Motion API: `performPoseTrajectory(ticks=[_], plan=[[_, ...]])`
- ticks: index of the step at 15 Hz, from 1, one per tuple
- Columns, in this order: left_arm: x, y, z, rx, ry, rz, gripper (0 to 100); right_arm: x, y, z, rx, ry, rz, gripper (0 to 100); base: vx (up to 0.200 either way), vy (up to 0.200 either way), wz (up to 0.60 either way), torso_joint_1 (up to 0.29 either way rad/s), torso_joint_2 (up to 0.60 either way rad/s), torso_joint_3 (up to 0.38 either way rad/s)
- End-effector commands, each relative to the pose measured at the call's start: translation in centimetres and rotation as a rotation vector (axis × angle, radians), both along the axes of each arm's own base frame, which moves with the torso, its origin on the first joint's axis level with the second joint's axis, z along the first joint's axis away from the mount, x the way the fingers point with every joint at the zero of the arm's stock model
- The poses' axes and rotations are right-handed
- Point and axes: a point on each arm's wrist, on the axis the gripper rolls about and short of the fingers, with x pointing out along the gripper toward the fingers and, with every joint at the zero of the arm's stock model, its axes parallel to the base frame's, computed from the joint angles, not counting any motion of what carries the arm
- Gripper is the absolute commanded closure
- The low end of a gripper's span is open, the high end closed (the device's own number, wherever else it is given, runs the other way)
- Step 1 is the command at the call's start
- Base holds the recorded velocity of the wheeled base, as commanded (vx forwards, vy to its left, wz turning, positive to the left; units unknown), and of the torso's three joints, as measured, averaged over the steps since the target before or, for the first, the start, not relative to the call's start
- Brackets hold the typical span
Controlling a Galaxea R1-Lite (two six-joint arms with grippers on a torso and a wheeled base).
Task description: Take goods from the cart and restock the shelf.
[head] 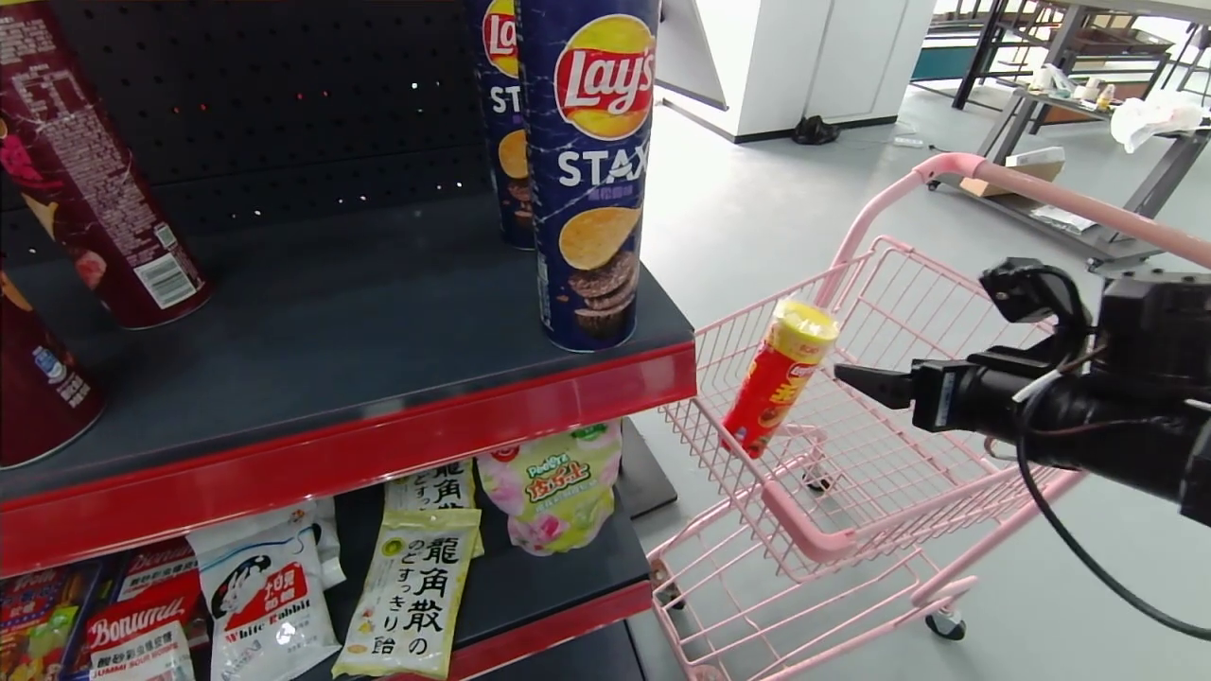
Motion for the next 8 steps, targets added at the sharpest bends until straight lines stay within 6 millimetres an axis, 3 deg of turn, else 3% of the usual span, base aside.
performPoseTrajectory(ticks=[1,8], plan=[[0.1,0.0,0.0,0.003,0.005,0.001,0,3.2,1.0,-3.5,-0.002,0.079,0.008,0,0.0,0.0,0.0,0.0,0.0,0.0],[0.2,-0.1,-0.5,0.006,0.026,0.002,0,7.1,1.9,-4.5,0.077,0.1,0.01,0,0.0,0.0,0.0,0.0,0.0,0.0]])
